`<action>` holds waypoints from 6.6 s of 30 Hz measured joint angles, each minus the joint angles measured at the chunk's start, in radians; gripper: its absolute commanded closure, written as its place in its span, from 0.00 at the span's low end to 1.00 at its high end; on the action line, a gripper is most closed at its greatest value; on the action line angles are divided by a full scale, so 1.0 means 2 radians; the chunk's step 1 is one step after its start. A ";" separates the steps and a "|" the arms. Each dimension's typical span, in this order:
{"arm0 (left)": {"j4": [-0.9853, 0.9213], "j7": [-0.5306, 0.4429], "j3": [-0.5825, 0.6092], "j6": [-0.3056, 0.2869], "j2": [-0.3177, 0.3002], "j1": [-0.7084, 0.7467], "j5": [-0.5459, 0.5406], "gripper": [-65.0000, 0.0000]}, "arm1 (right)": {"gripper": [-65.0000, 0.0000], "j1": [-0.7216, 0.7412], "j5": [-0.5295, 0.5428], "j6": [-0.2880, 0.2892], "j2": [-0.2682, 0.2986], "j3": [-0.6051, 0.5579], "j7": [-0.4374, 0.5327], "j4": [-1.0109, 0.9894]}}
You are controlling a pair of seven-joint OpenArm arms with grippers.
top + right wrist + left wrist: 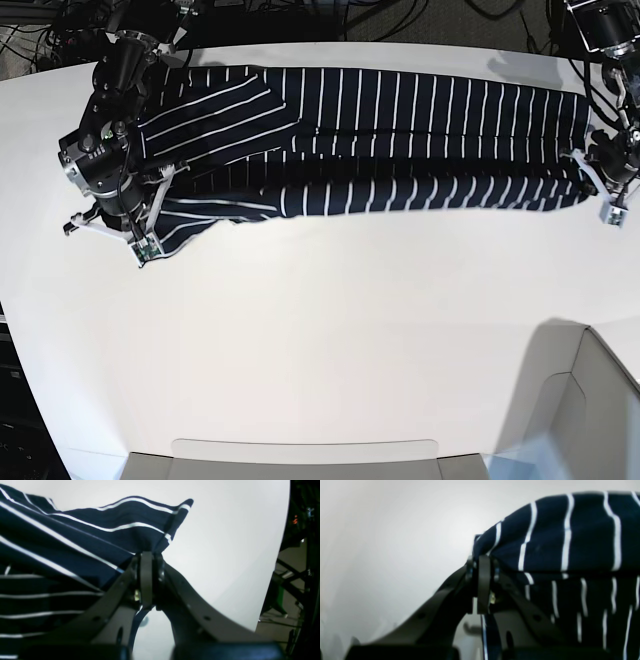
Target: Fold the T-shirt properly
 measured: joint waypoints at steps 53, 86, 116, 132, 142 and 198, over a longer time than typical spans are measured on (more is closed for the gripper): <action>0.059 0.060 -0.088 0.002 0.056 0.114 0.007 0.69 | 1.00 -0.148 -0.007 0.000 0.002 -0.009 0.005 0.029; 0.011 0.155 -0.153 0.005 0.080 0.026 0.010 0.47 | 1.00 -0.141 -0.007 0.000 0.016 -0.011 0.006 0.027; 0.099 0.220 -0.165 0.003 0.066 -0.019 0.054 0.47 | 1.00 -0.140 -0.008 0.000 0.016 -0.011 0.006 0.027; 0.047 0.221 -0.157 0.003 0.117 -0.012 0.056 0.47 | 1.00 -0.143 -0.009 0.000 0.016 -0.035 0.004 0.027; -0.108 0.173 -0.142 -0.001 0.095 -0.023 0.019 0.47 | 1.00 -0.143 -0.011 0.000 0.018 -0.043 0.004 0.027; -0.411 0.068 0.085 -0.006 -0.028 -0.219 0.011 1.00 | 0.59 -0.147 -0.007 0.000 -0.012 -0.027 0.001 0.029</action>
